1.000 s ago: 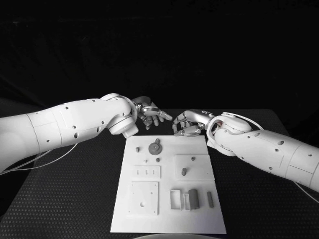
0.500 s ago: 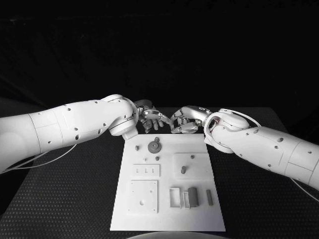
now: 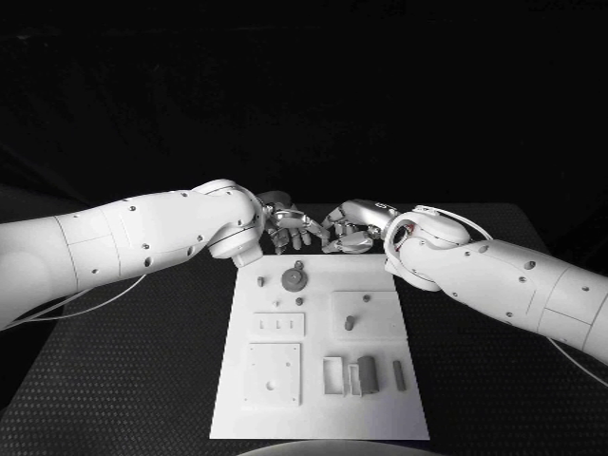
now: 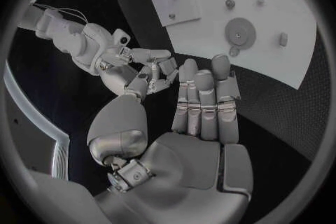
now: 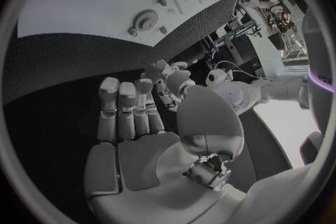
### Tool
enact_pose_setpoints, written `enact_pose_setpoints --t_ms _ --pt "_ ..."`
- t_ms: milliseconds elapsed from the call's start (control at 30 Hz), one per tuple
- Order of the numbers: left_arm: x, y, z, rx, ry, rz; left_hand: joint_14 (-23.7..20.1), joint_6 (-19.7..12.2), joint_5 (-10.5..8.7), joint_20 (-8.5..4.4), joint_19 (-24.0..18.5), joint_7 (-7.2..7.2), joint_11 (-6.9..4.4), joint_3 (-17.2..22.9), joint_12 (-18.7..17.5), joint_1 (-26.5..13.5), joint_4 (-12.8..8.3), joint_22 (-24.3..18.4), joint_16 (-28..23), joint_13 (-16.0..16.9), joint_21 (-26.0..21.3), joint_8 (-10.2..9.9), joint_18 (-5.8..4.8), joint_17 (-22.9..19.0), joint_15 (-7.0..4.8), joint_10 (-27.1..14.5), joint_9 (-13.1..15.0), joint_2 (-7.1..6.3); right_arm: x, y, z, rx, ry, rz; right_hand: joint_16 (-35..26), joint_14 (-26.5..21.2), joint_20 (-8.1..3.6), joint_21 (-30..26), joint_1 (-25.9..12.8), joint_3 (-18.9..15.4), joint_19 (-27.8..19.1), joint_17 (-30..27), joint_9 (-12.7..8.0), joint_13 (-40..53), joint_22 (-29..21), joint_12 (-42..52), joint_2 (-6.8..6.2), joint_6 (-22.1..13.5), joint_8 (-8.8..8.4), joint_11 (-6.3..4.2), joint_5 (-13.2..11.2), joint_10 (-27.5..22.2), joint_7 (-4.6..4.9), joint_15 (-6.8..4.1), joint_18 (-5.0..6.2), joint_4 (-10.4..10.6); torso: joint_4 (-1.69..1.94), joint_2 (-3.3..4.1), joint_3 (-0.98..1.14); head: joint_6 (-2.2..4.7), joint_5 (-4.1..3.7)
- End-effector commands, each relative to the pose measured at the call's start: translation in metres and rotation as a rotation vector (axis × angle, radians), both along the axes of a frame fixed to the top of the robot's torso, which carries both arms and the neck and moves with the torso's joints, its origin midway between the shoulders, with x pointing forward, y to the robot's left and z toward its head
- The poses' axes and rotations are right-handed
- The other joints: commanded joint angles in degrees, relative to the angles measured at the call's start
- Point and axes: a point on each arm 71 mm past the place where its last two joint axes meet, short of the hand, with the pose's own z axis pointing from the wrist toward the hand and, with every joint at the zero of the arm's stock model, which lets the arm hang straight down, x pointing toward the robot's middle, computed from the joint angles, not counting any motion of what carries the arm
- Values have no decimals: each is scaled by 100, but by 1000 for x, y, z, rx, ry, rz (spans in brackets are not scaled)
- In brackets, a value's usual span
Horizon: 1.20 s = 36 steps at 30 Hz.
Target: Assemble the parts on the task board
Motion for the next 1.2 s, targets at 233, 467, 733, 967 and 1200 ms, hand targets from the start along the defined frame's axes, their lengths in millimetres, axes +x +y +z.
enact_pose_setpoints --t_ms 233,467,733,967,1200 --pt "-1 -3 -1 15 17 -19 105 145 -24 -55 118 -52 -54 27 9 -251 19 129 117 35 89 40 241 32 -42 156 23 108 -3 7 1 -14 0 4 -26 17 -16 -13 -29 -23 25 -7 11 -9 36 17 -25 190 23 -34 12 5 199 -17 250 33 2 -2 -5 -16 2" --pt "-1 -4 -1 20 23 -20 129 193 -24 -80 149 -71 -75 24 0 -234 -104 135 163 59 141 35 234 43 -64 207 33 267 -5 10 2 -12 0 14 -27 20 -18 -15 -33 -21 29 -9 14 -12 33 17 -26 196 26 -36 12 8 197 -19 250 40 2 0 -3 -28 13" --pt "-1 -6 -2 17 22 -28 131 207 -24 -92 149 -73 -78 22 -16 -144 -207 134 180 75 169 20 224 43 -67 224 38 343 -7 15 2 -14 4 22 -33 21 -20 -19 -43 -20 32 -13 20 -17 29 13 -37 204 29 -39 12 8 194 -21 250 49 -1 -1 0 -65 6" --pt "0 -2 -1 15 20 -18 144 230 -24 -99 155 -76 -81 28 -25 60 -216 135 201 96 205 13 210 42 -70 247 47 437 -7 17 2 -14 5 26 -37 21 -21 -24 -48 -17 33 -16 22 -22 26 10 -34 206 29 -41 12 8 193 -23 250 58 -4 -1 -3 -102 -10" --pt "0 -3 -2 16 23 -24 159 251 -24 -109 161 -83 -87 -13 -31 193 -221 135 218 115 235 7 204 40 -76 268 55 496 -7 18 2 -17 8 29 -40 22 -22 -27 -51 -15 35 -18 24 -25 23 8 -33 207 30 -42 12 8 192 -24 250 62 3 -1 -1 -109 -6"
